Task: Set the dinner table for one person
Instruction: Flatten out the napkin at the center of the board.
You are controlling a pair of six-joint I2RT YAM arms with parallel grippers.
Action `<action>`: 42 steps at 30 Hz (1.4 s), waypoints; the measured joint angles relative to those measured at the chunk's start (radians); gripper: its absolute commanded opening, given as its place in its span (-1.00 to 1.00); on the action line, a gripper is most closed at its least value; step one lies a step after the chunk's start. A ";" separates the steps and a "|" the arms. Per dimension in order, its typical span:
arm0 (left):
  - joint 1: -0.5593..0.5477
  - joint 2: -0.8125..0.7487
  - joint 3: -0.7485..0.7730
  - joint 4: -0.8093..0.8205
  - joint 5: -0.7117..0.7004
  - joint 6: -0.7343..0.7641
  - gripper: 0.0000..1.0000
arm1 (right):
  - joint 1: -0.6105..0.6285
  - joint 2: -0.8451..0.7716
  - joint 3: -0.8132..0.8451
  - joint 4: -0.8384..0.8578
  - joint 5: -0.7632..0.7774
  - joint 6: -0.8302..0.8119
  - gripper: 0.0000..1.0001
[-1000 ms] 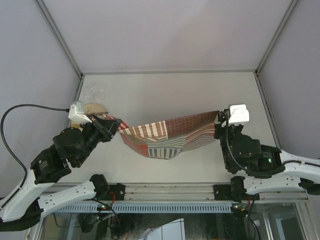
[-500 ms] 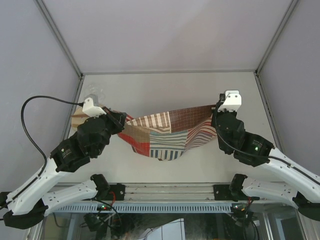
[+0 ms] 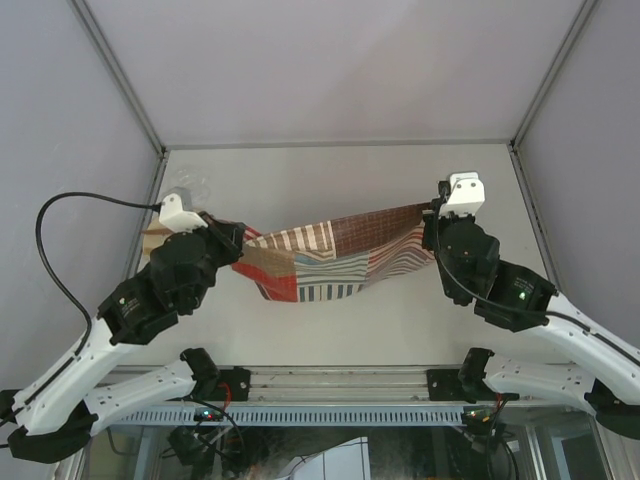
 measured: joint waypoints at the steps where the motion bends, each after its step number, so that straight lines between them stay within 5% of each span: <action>1: 0.001 -0.003 0.000 -0.001 0.000 0.004 -1.00 | 0.006 0.002 0.008 -0.001 0.001 -0.006 -1.00; 7: 0.005 -0.002 0.094 -0.071 0.003 0.032 -1.00 | 0.096 0.031 0.131 -0.016 0.043 -0.084 -1.00; 13: 0.007 -0.006 0.272 -0.115 0.045 0.048 -1.00 | 0.311 0.043 0.285 0.032 0.169 -0.212 -1.00; 21: 0.007 -0.035 0.368 -0.209 0.153 0.037 -1.00 | 0.623 0.036 0.293 0.137 0.415 -0.381 -1.00; 28: 0.009 -0.161 0.281 -0.256 0.241 -0.034 -0.99 | 0.846 -0.011 0.214 0.256 0.519 -0.441 -1.00; 34: 0.009 -0.295 0.071 -0.306 0.250 -0.102 -1.00 | 0.882 -0.087 -0.014 0.440 0.540 -0.499 -1.00; 42: 0.008 -0.238 -0.003 -0.262 0.241 -0.119 -1.00 | 0.822 -0.179 -0.114 0.505 0.533 -0.479 -1.00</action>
